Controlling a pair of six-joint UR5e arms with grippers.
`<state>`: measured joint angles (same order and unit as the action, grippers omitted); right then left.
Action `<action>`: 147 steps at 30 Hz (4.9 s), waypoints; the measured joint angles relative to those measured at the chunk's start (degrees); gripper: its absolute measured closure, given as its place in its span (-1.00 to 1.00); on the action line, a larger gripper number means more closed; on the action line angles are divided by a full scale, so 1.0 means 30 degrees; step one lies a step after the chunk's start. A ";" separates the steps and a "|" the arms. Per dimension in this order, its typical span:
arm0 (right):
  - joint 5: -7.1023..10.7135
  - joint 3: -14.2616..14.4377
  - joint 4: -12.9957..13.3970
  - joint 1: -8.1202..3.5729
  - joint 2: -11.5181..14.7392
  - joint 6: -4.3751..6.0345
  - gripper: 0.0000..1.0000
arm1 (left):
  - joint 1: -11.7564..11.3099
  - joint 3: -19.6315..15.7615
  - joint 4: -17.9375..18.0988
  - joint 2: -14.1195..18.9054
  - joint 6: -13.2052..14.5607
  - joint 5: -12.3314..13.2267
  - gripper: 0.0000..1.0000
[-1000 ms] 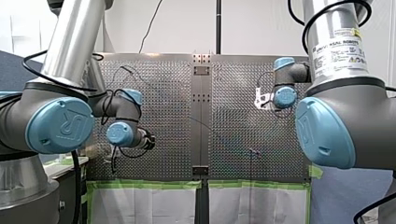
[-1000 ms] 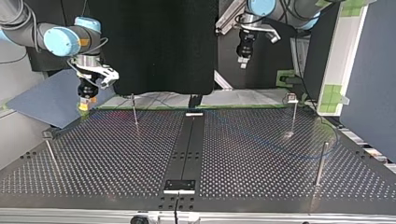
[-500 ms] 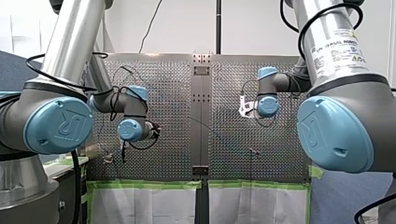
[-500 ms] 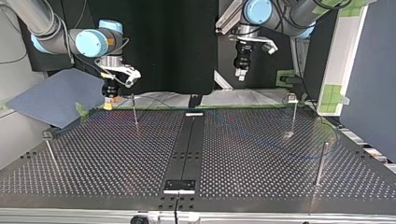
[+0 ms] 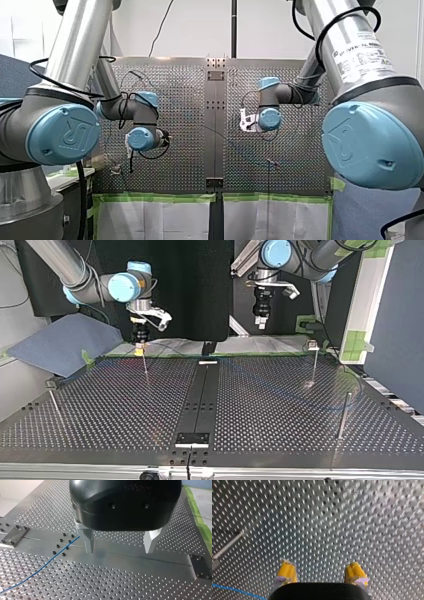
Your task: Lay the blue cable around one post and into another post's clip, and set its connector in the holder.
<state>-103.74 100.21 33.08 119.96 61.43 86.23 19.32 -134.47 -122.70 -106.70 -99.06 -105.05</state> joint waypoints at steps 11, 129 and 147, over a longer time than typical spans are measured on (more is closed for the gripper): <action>-0.0342 0.0009 -0.0317 0.2062 -0.0080 0.0168 -1.00 | -0.0152 0.0005 -0.0043 0.0003 0.0003 0.0039 -1.00; -0.2132 0.1358 -0.1090 0.6816 -0.0769 0.0119 -1.00 | -0.1102 -0.0022 -0.2228 -0.0008 0.1146 0.0022 -1.00; -0.2132 0.1359 -0.1089 0.6816 -0.0769 0.0119 -1.00 | -0.1102 -0.0022 -0.2229 -0.0008 0.1145 0.0022 -1.00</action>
<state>-110.14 104.29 29.81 140.41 59.12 86.59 16.01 -134.54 -129.39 -106.73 -95.62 -104.98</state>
